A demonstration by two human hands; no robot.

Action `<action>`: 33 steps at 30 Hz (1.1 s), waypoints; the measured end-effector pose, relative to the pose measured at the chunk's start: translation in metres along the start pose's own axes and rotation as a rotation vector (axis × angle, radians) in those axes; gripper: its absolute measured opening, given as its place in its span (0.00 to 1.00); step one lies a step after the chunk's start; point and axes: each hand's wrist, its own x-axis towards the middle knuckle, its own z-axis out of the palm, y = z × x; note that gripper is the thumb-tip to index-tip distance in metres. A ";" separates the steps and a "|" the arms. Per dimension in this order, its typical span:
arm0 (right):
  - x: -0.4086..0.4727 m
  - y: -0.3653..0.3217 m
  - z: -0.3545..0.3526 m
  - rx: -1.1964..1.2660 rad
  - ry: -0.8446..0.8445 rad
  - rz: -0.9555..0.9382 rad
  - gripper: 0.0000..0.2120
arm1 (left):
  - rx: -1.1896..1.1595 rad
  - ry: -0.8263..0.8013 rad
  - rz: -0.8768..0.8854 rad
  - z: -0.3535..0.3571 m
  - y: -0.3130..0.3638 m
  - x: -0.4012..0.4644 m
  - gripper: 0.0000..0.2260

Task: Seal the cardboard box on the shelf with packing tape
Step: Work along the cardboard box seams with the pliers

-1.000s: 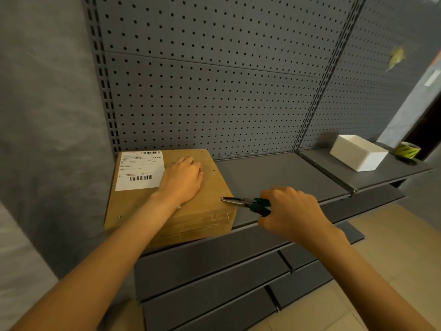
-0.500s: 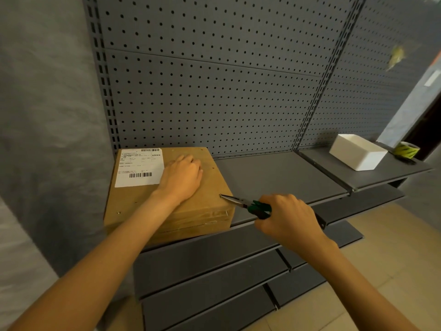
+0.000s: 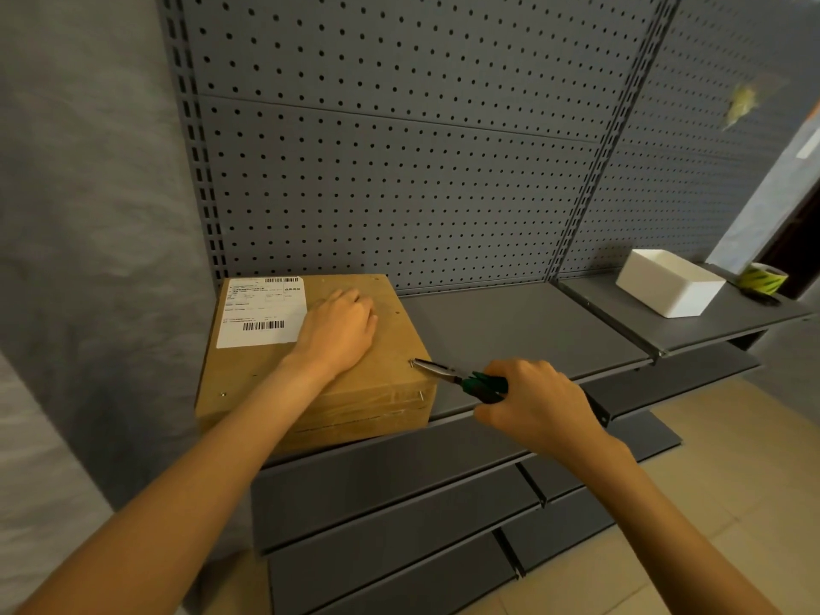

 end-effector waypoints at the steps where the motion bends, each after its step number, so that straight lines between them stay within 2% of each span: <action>1: 0.000 0.000 -0.001 0.008 -0.005 0.000 0.12 | -0.002 -0.001 -0.001 0.000 0.000 0.000 0.13; 16: 0.005 -0.016 -0.005 -0.147 0.020 -0.019 0.11 | 0.001 -0.006 0.006 0.000 0.001 0.001 0.13; 22: 0.002 -0.011 0.001 0.008 -0.024 0.018 0.09 | 0.019 -0.009 0.016 -0.001 0.001 0.001 0.13; 25: 0.000 -0.006 0.009 0.137 -0.028 0.029 0.05 | 0.021 -0.004 0.018 0.000 0.000 0.001 0.13; 27: -0.002 -0.003 0.013 0.196 -0.015 0.023 0.06 | 0.018 -0.004 0.018 0.000 0.001 0.001 0.13; 33: -0.001 0.000 0.020 0.246 0.018 0.009 0.03 | 0.024 -0.003 0.022 0.000 0.001 0.001 0.13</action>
